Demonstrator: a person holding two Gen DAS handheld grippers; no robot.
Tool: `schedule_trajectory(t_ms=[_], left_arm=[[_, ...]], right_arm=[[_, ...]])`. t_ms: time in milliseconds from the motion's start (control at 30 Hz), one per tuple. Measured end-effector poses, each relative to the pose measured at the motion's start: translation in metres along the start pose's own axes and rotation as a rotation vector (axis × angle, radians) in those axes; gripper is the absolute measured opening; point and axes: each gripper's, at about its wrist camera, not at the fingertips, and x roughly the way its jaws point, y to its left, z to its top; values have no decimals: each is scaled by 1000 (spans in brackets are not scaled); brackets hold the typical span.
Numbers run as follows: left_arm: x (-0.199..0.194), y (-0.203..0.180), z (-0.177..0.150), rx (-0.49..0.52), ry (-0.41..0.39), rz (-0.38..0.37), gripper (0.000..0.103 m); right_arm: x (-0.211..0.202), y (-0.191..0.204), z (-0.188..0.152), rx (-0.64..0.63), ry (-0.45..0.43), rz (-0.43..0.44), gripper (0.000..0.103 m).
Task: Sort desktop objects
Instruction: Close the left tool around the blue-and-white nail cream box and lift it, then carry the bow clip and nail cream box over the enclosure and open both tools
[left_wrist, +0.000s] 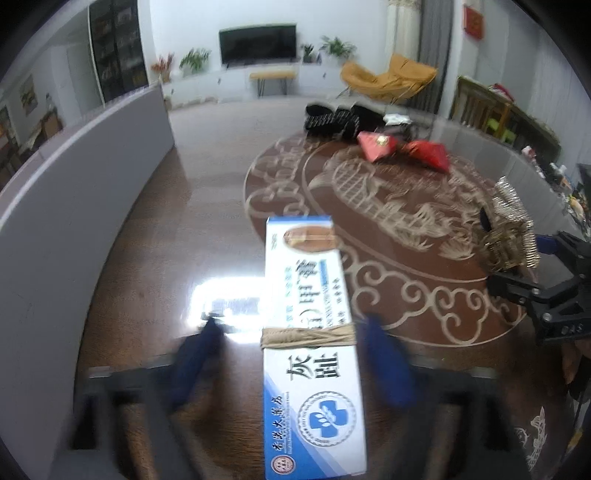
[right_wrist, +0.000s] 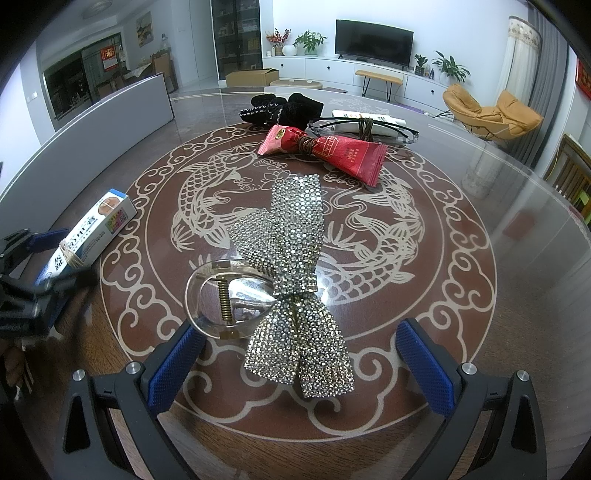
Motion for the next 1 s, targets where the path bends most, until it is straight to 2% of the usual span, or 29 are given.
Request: schedule_trajectory(t_ms=[33, 267, 300, 333, 467, 567, 700, 833, 1000], left_arm=[[-1, 0, 0, 0, -5, -3, 44], [-15, 3, -16, -43, -16, -8, 43], [-18, 3, -18, -41, -17, -6, 43], [-20, 3, -21, -41, -18, -6, 43], [-31, 8, -31, -89, -28, -36, 43], [-46, 12, -33, -128, -51, -61, 43], [-72, 16, -23, -147, -95, -92, 43], [-115, 34, -7, -175, -169, -108, 43], [-175, 100, 16, -245, -250, -57, 43]], right_arm=[[1, 0, 2, 0, 1, 13, 103], [7, 5, 22, 80, -25, 101, 101], [7, 3, 23, 113, -38, 119, 81], [6, 3, 23, 126, -52, 89, 58], [-3, 0, 24, 140, -47, 68, 54], [-21, -2, 24, 133, -55, 88, 51], [-44, 13, 35, 54, -68, 93, 51], [-67, 43, 57, -8, -100, 142, 51], [-102, 113, 103, -95, -190, 276, 51]])
